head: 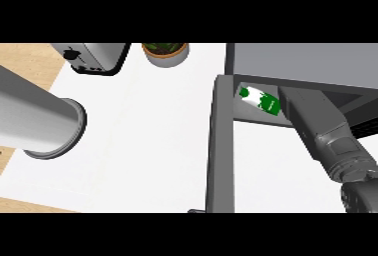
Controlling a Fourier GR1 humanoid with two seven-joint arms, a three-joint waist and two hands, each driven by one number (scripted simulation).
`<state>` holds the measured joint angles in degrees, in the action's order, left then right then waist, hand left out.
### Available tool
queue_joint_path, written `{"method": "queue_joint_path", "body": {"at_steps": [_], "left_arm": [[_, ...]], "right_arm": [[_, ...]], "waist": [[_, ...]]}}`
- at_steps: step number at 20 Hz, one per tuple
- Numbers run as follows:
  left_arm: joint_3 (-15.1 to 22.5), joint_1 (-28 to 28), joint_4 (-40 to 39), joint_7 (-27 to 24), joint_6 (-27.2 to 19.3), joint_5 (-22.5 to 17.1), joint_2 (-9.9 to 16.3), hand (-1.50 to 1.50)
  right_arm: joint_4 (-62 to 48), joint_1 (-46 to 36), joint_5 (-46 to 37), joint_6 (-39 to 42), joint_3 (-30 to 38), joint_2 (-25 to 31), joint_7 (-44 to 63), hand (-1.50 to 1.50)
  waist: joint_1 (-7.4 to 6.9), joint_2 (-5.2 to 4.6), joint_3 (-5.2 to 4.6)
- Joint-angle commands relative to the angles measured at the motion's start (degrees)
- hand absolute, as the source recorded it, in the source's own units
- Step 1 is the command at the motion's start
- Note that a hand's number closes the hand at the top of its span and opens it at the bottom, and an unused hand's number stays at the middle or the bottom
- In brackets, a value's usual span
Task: Pick up the milk, place it into the microwave and close the microwave
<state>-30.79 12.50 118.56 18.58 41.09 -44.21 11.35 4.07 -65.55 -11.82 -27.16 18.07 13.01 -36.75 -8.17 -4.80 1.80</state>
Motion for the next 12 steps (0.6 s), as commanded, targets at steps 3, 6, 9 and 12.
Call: {"method": "queue_joint_path", "body": {"at_steps": [3,6,9,12], "left_arm": [[2.69,0.01,-0.22,-2.09,2.09,4.33,-4.56,-1.5],[4.31,2.45,-0.81,-2.64,5.95,3.41,-5.39,-1.5],[7.67,4.23,-1.1,-2.51,9.24,5.27,-7.53,-1.5],[10.63,3.02,-2.39,-1.12,10.51,6.73,-7.23,-1.5]], "right_arm": [[0.53,0.13,-0.51,5.57,-0.64,2.29,-0.37,-1.5],[0.38,1.41,-0.11,11.29,-0.49,3.13,-0.57,-1.5],[1.4,2.67,2.62,18.11,1.76,0.26,-2.58,-1.5],[2.16,6.41,4.33,25.52,3.03,0.26,-6.29,-1.5]], "waist": [[3.07,2.35,-1.67],[3.74,2.98,-1.7],[4.9,3.52,-1.7],[6.41,3.79,-1.69]]}}
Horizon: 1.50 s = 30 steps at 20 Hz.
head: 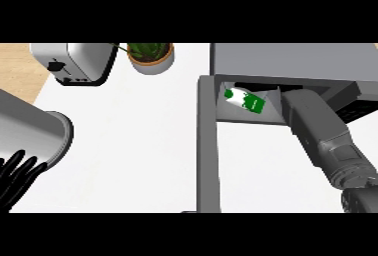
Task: Pick up the milk, place it into the microwave and close the microwave
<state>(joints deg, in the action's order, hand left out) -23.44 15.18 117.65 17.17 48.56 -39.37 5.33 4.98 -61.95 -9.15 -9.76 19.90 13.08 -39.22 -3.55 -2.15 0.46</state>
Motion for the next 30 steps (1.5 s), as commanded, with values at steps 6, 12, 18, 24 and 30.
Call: {"method": "queue_joint_path", "body": {"at_steps": [6,12,18,24,30], "left_arm": [[6.17,0.1,-4.29,-2.01,9.22,11.22,-4.75,-1.5],[10.0,-2.31,-6.64,-6.6,6.38,19.85,-5.28,-1.5],[11.96,-6.66,-12.39,-12.67,4.84,27.47,-5.32,1.5],[16.25,-8.2,-12.8,-13.4,0.75,33.33,-5.33,1.5],[21.46,-13.25,-19.04,-17.65,-2.02,43.07,-5.33,1.5]], "right_arm": [[2.18,6.67,4.96,15.16,3.25,-4.2,-5.14,-1.5],[5.24,16.66,4.95,19.37,1.1,-9.1,-10.77,-1.5],[9.94,26.28,2.7,16.89,-2.98,-11.78,-12.27,-1.5],[16.93,38.23,2.49,18.61,-5.01,-8.85,-13.05,-1.5],[26.36,47.87,4.58,21.2,-5.2,-8.38,-14.5,-1.5]], "waist": [[2.75,1.85,-0.45],[4.73,2.67,-0.54],[6.61,3.17,-0.68],[7.0,3.23,-0.68],[8.75,3.33,-0.85]]}}
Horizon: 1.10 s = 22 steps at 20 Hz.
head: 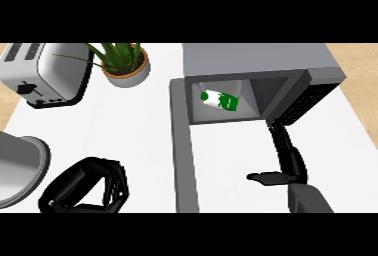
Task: Pick up the milk, place it into the microwave and close the microwave
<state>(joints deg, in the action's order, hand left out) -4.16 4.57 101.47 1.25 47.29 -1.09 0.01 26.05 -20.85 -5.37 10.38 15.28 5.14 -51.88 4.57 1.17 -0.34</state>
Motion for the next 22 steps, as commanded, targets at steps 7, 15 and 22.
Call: {"method": "queue_joint_path", "body": {"at_steps": [7,15,22], "left_arm": [[13.8,-5.33,-9.85,-7.15,-9.98,10.81,-0.01,1.5],[25.29,-9.91,-18.25,-15.95,-20.45,14.56,-0.01,1.5],[41.93,-12.34,-26.3,-13.84,-34.21,10.8,0.0,1.5]], "right_arm": [[21.15,22.66,3.77,7.92,-1.96,3.39,-2.18,-1.5],[44.48,37.41,12.37,16.56,-2.75,7.85,2.92,-1.5],[61.6,45.15,18.82,20.87,-7.88,8.08,9.82,-1.5]], "waist": [[0.1,-0.54,-0.03],[-1.07,-0.87,0.03],[-0.62,-1.1,0.05]]}}
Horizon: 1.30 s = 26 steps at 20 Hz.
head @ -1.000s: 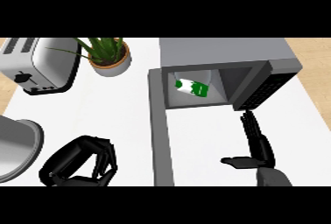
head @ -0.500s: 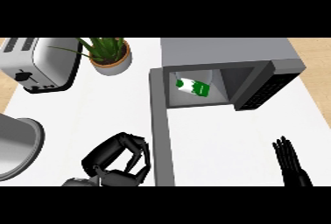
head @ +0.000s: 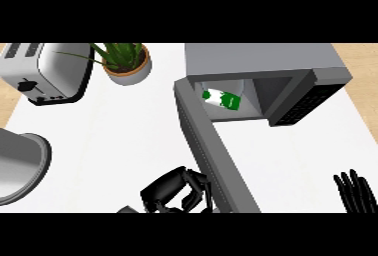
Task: Pick up the milk, place it into the microwave and close the microwave
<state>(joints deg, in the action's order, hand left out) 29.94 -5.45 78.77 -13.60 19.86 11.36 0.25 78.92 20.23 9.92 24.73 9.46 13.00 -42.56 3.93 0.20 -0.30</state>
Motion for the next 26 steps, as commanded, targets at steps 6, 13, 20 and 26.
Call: {"method": "queue_joint_path", "body": {"at_steps": [6,13,20,26], "left_arm": [[19.75,-9.57,-10.81,0.2,-21.24,-8.14,-0.23,1.5],[26.23,-18.83,-10.52,3.36,-35.22,-17.42,-0.19,1.5],[26.58,-25.37,-11.67,2.99,-46.45,-24.65,-0.18,1.5],[23.65,-33.61,-16.81,1.2,-51.03,-30.51,-0.22,1.5]], "right_arm": [[19.91,5.5,9.09,7.08,-4.11,2.82,8.41,-1.5],[30.02,6.07,11.92,6.46,-6.84,4.59,15.15,-1.5],[36.07,8.03,16.03,7.04,-6.74,7.32,20.17,-1.5],[41.14,8.95,18.32,4.9,-7.31,7.78,24.33,-1.5]], "waist": [[0.91,-0.61,0.0],[3.28,-1.02,-0.07],[5.65,-1.38,-0.13],[6.35,-1.86,-0.06]]}}
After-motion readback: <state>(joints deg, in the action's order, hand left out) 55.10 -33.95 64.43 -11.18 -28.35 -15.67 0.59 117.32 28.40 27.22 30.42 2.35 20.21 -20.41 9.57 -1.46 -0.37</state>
